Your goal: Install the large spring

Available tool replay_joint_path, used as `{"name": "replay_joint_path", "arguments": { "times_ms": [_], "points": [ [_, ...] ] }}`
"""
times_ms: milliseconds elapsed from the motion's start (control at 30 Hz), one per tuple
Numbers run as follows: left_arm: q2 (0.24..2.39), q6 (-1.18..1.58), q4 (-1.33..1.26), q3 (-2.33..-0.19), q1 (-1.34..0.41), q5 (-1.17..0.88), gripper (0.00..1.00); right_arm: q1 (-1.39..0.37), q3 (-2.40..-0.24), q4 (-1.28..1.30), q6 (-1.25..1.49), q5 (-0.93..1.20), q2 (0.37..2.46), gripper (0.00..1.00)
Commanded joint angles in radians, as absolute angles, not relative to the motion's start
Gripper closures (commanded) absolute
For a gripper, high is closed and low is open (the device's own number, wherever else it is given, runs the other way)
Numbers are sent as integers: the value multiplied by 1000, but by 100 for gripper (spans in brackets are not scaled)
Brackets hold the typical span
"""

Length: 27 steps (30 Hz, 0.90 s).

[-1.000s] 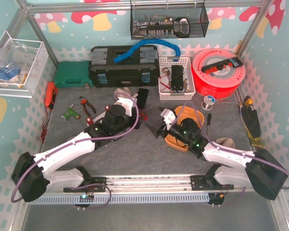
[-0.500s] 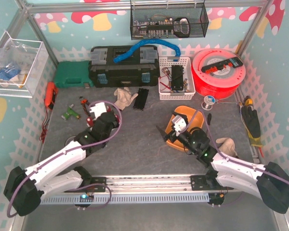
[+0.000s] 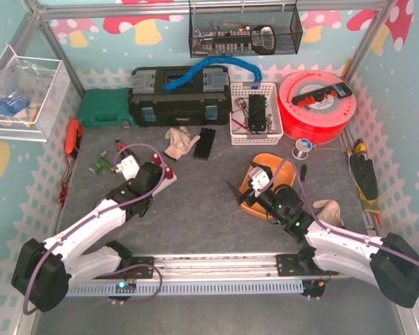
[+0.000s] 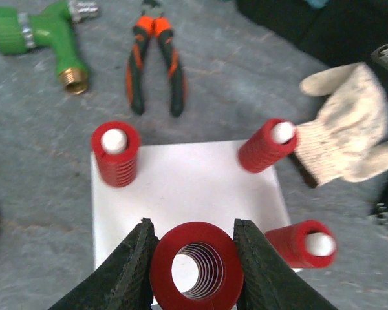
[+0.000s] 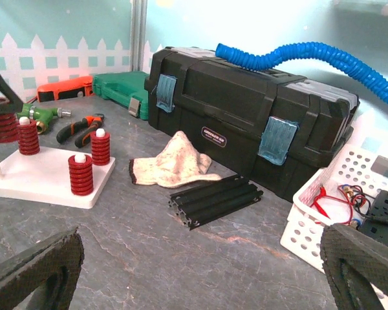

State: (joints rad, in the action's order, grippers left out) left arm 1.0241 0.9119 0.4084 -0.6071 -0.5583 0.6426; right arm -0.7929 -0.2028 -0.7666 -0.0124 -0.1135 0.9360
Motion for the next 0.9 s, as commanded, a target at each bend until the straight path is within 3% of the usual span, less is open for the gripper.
{"name": "replay_joint_path", "arguments": {
  "times_ms": [0,867],
  "points": [
    [1061,1002,518,-655,-547,696,100,-793,-205,-795,-26,-117,940,1],
    [1041,1048,606,-665,-538,723,100,-795,-207,-791,-28,-98,949,1]
  ]
}}
